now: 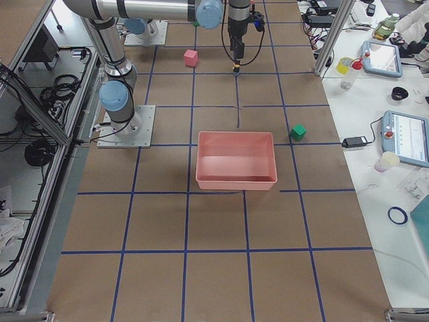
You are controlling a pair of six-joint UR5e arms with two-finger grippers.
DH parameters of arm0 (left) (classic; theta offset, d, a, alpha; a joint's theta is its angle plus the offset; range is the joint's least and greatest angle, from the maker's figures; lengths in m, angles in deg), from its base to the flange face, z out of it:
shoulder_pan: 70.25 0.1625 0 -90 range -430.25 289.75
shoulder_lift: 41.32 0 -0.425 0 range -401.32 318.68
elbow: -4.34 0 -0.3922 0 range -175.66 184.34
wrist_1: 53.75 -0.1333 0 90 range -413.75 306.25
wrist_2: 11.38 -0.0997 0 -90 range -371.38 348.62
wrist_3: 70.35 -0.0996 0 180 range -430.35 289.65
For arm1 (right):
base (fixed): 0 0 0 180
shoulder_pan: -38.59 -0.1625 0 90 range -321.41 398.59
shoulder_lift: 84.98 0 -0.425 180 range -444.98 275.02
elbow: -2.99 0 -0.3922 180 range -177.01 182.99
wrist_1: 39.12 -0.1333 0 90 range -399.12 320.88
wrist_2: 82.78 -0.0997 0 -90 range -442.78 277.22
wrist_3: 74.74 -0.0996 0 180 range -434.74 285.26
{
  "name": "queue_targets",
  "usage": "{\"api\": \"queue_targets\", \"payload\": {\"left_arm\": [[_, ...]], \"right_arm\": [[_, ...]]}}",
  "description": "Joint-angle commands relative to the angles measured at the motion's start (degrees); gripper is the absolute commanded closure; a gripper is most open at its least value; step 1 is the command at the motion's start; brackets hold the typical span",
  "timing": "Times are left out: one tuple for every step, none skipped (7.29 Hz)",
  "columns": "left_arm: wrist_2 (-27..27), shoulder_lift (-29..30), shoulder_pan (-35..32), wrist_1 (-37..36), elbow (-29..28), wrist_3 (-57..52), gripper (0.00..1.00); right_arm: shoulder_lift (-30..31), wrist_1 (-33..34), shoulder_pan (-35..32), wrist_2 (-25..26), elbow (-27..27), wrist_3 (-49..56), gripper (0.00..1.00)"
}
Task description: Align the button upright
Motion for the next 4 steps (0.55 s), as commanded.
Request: {"api": "queue_targets", "payload": {"left_arm": [[0.1, 0.0, 0.2, 0.1, 0.2, 0.0, 0.00], [0.2, 0.1, 0.2, 0.1, 0.2, 0.0, 0.00], [-0.2, 0.1, 0.2, 0.1, 0.2, -0.3, 0.00], [0.2, 0.1, 0.2, 0.1, 0.2, -0.2, 0.00]], "right_arm": [[0.0, -0.2, 0.0, 0.0, -0.1, -0.1, 0.00], [-0.1, -0.3, -0.1, 0.0, 0.0, -0.1, 0.00], [-0.1, -0.4, 0.0, 0.0, 0.0, -0.5, 0.00], [-0.1, 0.0, -0.1, 0.0, 0.0, -0.8, 0.00]]}}
